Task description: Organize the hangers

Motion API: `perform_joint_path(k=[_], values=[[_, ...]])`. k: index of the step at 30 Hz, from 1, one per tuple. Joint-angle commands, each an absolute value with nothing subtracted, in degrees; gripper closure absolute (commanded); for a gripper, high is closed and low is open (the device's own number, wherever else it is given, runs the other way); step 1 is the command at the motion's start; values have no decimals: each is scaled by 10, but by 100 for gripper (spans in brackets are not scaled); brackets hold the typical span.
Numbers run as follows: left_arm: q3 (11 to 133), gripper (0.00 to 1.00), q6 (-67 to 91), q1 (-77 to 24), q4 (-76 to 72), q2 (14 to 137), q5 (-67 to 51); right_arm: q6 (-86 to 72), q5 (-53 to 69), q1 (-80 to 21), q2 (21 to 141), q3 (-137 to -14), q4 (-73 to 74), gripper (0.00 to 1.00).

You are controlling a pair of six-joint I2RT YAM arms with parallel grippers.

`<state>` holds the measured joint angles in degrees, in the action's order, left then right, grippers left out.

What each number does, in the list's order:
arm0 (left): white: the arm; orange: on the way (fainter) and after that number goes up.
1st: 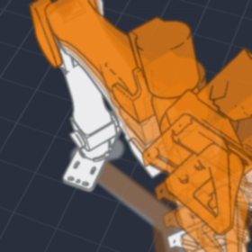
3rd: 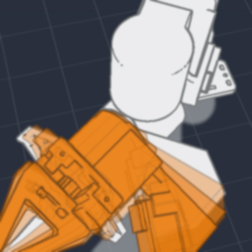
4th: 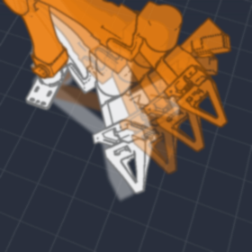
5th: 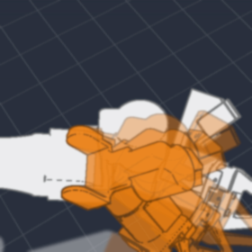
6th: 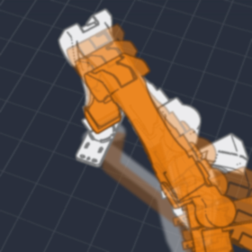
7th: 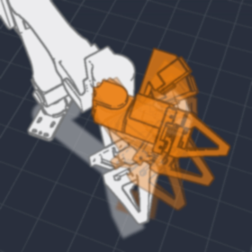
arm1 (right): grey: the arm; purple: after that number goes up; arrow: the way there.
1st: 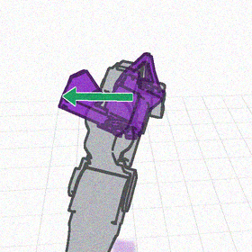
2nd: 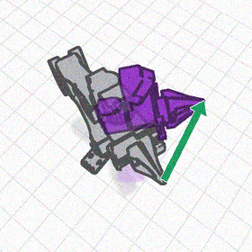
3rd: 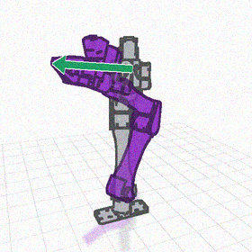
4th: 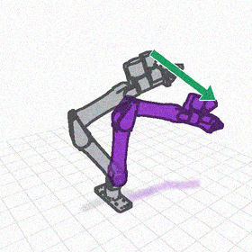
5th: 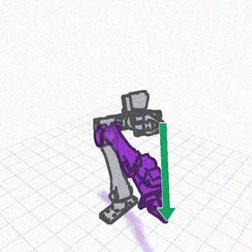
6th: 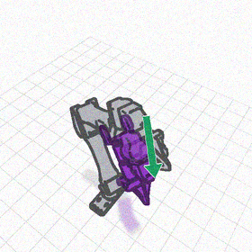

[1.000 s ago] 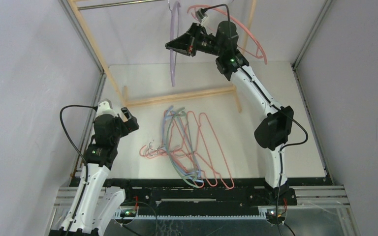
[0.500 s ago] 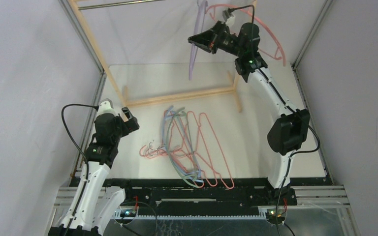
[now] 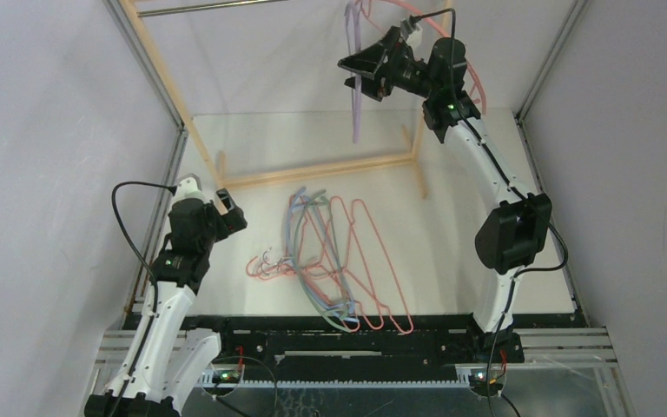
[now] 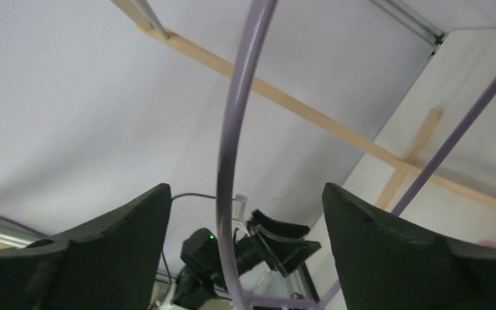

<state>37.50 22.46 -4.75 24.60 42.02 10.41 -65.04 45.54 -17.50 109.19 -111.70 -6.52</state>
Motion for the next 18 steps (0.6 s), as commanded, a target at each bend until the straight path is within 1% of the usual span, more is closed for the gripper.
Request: perform_joint_path(k=[1, 5, 8, 9, 12, 15, 18], values=[[389, 0, 220, -49, 223, 411, 107, -625, 462, -185, 1064, -1137, -41, 0], [386, 1, 221, -49, 223, 409, 107, -565, 439, -199, 1038, -1131, 21, 0], [385, 0, 221, -49, 222, 409, 107, -485, 381, -206, 1006, -1125, 118, 0], [384, 0, 221, -49, 221, 410, 107, -451, 349, -209, 994, -1125, 180, 0], [384, 0, 222, -49, 218, 409, 104, -344, 198, -227, 958, -1122, 302, 0], [385, 0, 222, -48, 215, 412, 101, -274, 79, -242, 932, -1110, 373, 0], [386, 0, 222, -49, 214, 414, 96, -221, -12, -253, 910, -1098, 405, 0]])
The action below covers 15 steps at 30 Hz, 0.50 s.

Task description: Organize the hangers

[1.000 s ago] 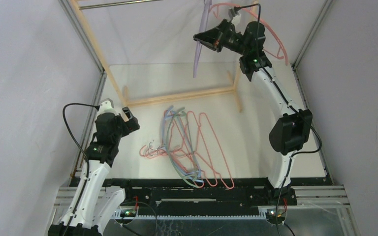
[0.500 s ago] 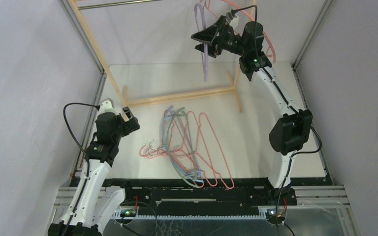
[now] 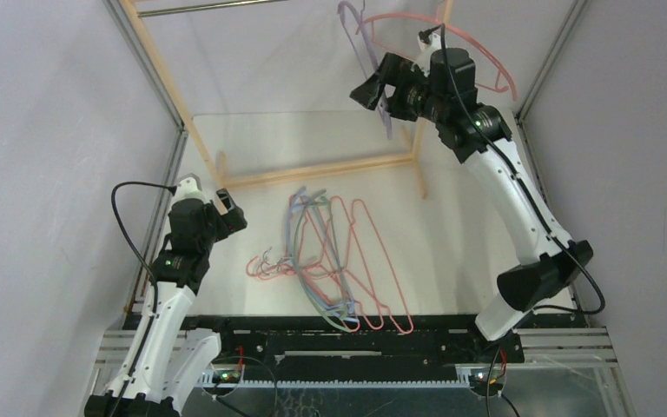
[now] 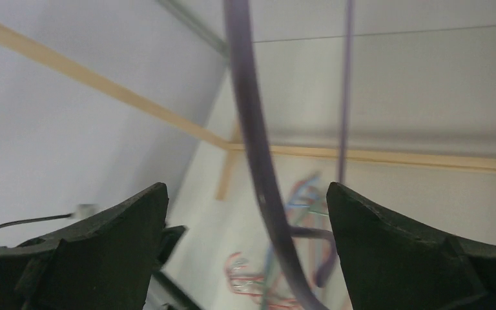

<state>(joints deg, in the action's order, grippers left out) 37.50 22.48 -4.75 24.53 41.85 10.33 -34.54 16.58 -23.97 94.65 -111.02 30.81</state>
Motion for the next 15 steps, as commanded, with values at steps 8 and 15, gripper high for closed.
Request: perform_joint_path(k=[8, 15], values=[[385, 0, 223, -49, 212, 413, 92, -124, -165, -281, 887, -1120, 447, 0], [383, 0, 227, -49, 210, 417, 97, -54, -236, -325, 837, -1100, 458, 0]])
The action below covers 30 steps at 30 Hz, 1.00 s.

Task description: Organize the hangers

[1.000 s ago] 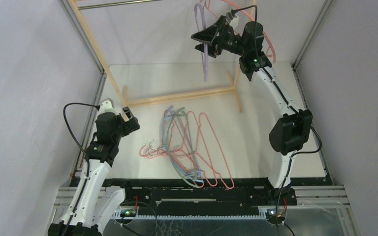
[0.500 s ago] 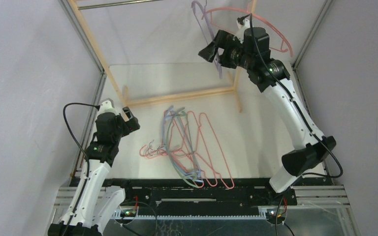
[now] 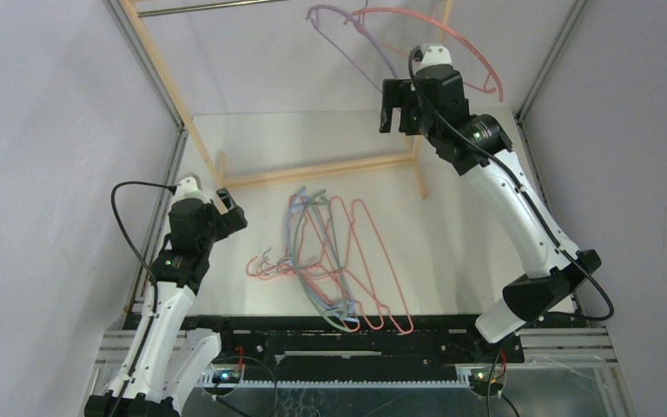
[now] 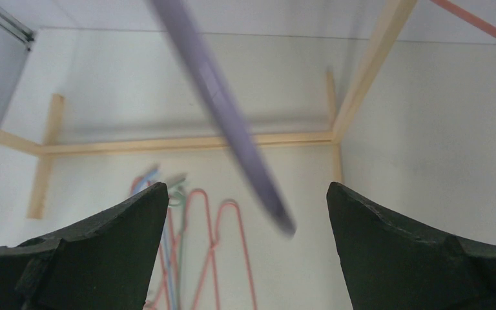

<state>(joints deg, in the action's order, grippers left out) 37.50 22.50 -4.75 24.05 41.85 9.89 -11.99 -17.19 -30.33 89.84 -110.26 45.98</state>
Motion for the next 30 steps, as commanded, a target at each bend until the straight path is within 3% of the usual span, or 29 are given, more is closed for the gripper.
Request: perform_joint_path(k=[1, 8, 15, 24, 30], values=[[384, 0, 227, -49, 208, 417, 95, -45, -239, -334, 826, -1091, 454, 0], [391, 0, 224, -48, 195, 429, 86, -15, -262, -387, 761, -1086, 490, 0], [388, 0, 236, -49, 192, 440, 90, -38, -220, -480, 766, -1106, 619, 0], [384, 0, 258, -49, 184, 444, 106, -115, -127, -606, 721, -835, 510, 4], [378, 0, 275, -49, 189, 443, 94, -120, -109, -656, 796, -802, 443, 10]])
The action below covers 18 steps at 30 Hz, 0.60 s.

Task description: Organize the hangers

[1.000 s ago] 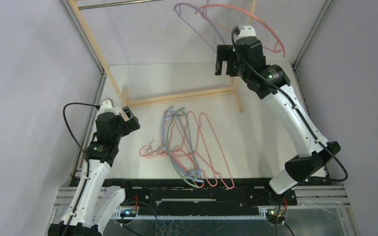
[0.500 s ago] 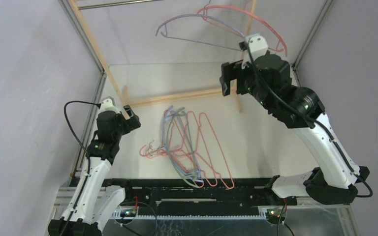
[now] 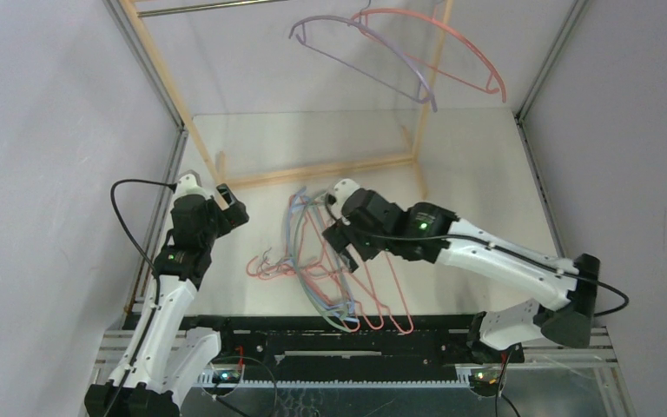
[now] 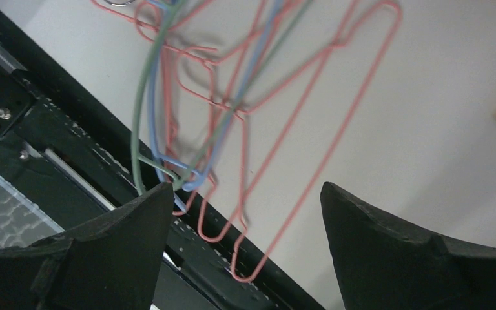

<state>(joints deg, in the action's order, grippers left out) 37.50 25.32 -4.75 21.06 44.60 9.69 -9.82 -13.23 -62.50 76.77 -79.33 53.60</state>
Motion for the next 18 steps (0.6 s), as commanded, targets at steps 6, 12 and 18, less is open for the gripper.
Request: perform_joint_path(k=[6, 12, 18], values=[[370, 0, 283, -49, 201, 436, 93, -146, -96, -701, 873, -784, 388, 16], [360, 0, 294, -49, 196, 429, 88, -188, -94, -744, 932, -728, 332, 20], [355, 1, 302, -49, 199, 417, 80, -197, -77, -773, 990, -724, 304, 24]])
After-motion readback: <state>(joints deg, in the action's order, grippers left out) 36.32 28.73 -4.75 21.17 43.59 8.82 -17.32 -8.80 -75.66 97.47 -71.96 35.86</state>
